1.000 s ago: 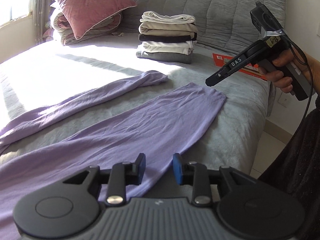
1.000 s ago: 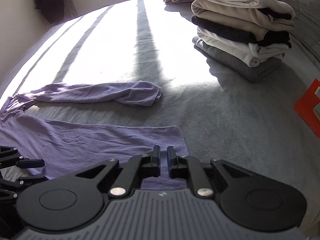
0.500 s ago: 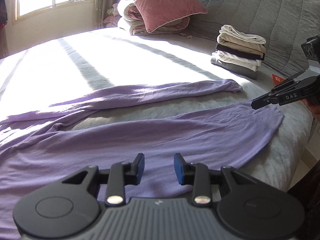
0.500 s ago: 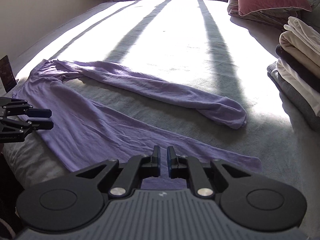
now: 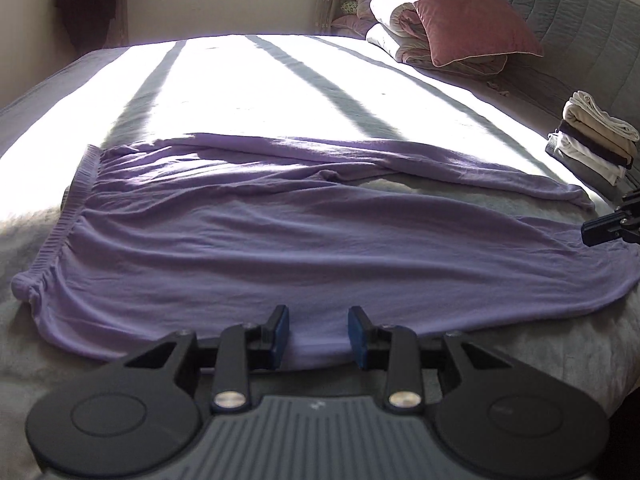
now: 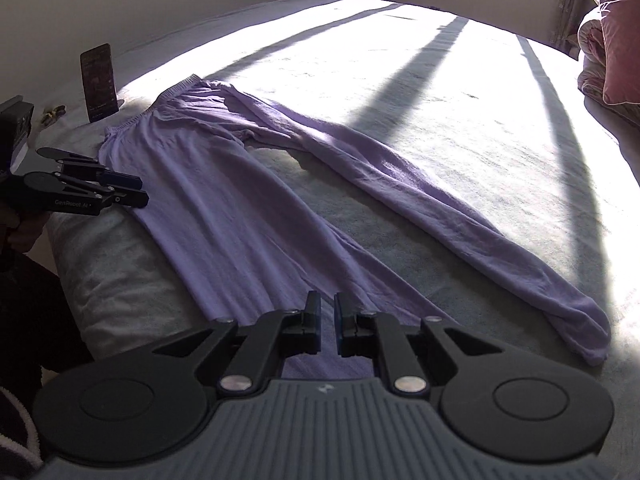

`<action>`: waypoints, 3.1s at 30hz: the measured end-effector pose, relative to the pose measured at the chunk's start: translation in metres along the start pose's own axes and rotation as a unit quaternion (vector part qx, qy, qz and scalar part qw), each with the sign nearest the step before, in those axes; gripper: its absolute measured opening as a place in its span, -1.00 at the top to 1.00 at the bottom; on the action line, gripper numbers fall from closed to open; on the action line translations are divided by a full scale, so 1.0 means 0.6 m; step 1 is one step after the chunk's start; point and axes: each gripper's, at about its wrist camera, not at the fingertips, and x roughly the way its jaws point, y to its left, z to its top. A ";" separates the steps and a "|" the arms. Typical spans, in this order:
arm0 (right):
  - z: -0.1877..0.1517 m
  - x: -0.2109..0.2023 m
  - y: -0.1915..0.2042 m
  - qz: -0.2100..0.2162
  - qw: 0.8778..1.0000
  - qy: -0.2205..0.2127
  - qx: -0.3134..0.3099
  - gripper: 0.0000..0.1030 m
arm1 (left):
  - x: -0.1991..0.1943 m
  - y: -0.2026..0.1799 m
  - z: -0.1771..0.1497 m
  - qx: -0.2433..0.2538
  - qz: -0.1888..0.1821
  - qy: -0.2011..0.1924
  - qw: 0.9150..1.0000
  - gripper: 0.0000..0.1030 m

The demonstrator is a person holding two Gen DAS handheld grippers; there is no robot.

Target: Fold clothes

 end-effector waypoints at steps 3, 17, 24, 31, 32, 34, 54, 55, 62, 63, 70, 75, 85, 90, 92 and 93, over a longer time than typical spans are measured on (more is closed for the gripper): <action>0.019 0.010 0.024 0.017 1.000 0.000 -0.013 0.75 | -0.013 0.044 -0.002 -0.044 0.023 -0.001 0.999 0.35; 0.011 0.065 0.108 0.094 0.992 0.008 -0.087 0.75 | -0.054 0.127 -0.015 -0.127 0.006 0.002 0.992 0.40; 0.005 0.080 0.139 0.112 0.982 0.014 -0.148 0.75 | -0.055 0.061 -0.023 0.027 -0.029 -0.007 0.999 0.29; 0.004 0.088 0.158 0.139 0.975 0.010 -0.175 0.75 | -0.058 0.033 -0.030 0.087 -0.080 -0.001 0.993 0.30; 0.004 0.090 0.160 0.136 0.974 0.009 -0.179 0.75 | -0.056 0.028 -0.031 0.097 -0.087 0.002 0.991 0.30; 0.004 0.097 0.163 0.131 0.974 0.012 -0.183 0.74 | -0.052 0.016 -0.035 0.117 -0.101 0.010 0.988 0.30; 0.022 0.119 0.138 0.091 0.982 -0.008 -0.165 0.39 | -0.026 -0.039 -0.030 0.173 -0.081 -0.021 0.981 0.30; 0.022 0.118 0.137 0.089 0.982 -0.010 -0.164 0.43 | -0.026 -0.039 -0.030 0.175 -0.075 -0.023 0.981 0.30; 0.026 0.112 0.127 0.074 0.986 -0.034 -0.148 0.67 | -0.018 -0.033 -0.031 0.177 -0.035 -0.037 0.983 0.29; 0.027 0.112 0.125 0.069 0.986 -0.038 -0.145 0.67 | -0.018 -0.034 -0.031 0.182 -0.030 -0.039 0.982 0.29; 0.027 0.128 0.118 0.058 0.988 -0.039 -0.137 0.74 | -0.006 -0.043 -0.028 0.203 -0.013 -0.052 0.978 0.29; 0.022 0.126 0.125 0.078 0.986 -0.040 -0.144 0.79 | -0.003 -0.044 -0.024 0.204 -0.026 -0.054 0.977 0.29; 0.018 0.121 0.132 0.100 0.984 -0.037 -0.140 0.88 | 0.002 -0.045 -0.029 0.225 -0.037 -0.064 0.971 0.86; 0.013 0.111 0.134 0.140 0.981 -0.032 -0.127 1.00 | -0.024 -0.043 -0.048 0.260 -0.037 -0.095 0.960 1.00; 0.010 0.106 0.138 0.155 0.979 -0.029 -0.130 1.00 | -0.041 -0.042 -0.055 0.271 -0.046 -0.104 0.956 1.00; 0.008 0.104 0.141 0.164 0.977 -0.027 -0.133 1.00 | -0.048 -0.042 -0.057 0.276 -0.049 -0.106 0.954 1.00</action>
